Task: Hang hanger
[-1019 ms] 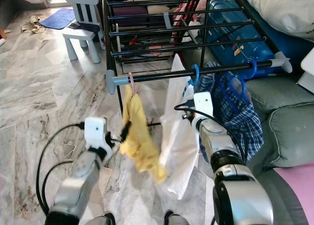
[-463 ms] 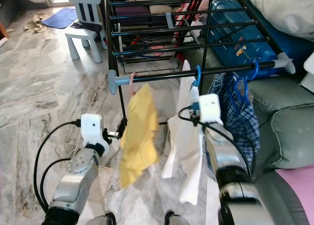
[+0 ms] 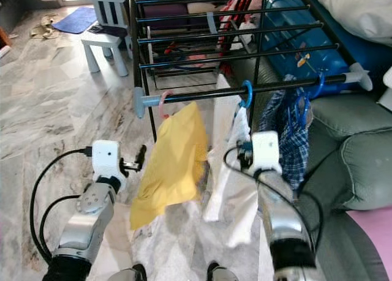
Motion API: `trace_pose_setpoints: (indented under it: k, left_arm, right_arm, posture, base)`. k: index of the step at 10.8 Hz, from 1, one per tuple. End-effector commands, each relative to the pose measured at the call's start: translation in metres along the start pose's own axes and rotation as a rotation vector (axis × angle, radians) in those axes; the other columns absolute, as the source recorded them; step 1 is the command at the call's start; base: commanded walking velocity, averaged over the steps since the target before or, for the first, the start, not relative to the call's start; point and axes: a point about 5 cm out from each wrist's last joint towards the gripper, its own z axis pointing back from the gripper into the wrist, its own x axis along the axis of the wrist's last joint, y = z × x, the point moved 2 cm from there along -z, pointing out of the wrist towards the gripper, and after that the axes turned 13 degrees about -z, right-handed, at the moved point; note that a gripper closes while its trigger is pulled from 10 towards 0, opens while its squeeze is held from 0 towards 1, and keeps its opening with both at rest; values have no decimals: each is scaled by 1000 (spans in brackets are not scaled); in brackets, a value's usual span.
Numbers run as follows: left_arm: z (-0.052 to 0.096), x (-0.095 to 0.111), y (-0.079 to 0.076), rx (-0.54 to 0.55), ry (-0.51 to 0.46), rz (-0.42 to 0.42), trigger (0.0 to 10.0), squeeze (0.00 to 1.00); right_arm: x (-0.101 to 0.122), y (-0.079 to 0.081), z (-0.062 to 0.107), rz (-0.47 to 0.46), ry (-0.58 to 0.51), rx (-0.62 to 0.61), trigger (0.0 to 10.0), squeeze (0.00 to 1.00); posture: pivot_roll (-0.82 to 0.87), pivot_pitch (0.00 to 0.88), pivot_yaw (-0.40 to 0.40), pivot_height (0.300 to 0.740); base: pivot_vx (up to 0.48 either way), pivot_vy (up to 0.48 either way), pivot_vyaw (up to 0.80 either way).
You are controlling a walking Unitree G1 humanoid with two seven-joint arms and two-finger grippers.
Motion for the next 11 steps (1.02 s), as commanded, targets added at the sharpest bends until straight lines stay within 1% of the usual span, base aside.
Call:
trace_pose_setpoints:
  k: [1,3,5,6,7,8,9,11]
  left_arm:
    - [-1,1,-3,-8,-1,0,10000,0]
    - [-2,4,-4,-11,-9,1,10000,0]
    - [-1,4,-4,-2,-10,4,10000,0]
    - [-1,4,-7,-24,-16,15,10000,0]
    - [-1,6,-9,-33,-25,4,10000,0]
    - [-1,11,-11,-31,-40,-15,10000,0]
    - [0,11,-11,-24,-40,-12,10000,0]
    - [6,4,-16,-28,-22,-10,10000,0]
  right_arm:
    - [4,0,4,-7,-17,-7,10000,1000]
    - [10,-5,9,-37,-32,-53,10000,1000]
    - [22,-12,11,1,-91,-124,10000,1000]
    - [24,-12,12,0,-101,-138,10000,1000]
    - [26,-4,11,2,-110,-125,10000,1000]
    - [28,-3,11,-2,-114,-124,10000,1000]
    - [28,-3,12,0,-113,-123,10000,1000]
    - [26,0,12,6,-108,-117,10000,1000]
  posture:
    - [-86,172,21,740]
    - [-82,168,20,740]
    - [-76,159,13,740]
    - [-69,138,11,740]
    - [-60,130,17,740]
    - [-46,128,4,740]
    - [-44,128,-1,740]
    - [-40,127,-7,740]
  base:
    - [0,0,0]
    - [0,0,0]
    - [0,0,0]
    - [0,0,0]
    - [0,0,0]
    - [0,0,0]
    - [0,0,0]
    - [0,0,0]
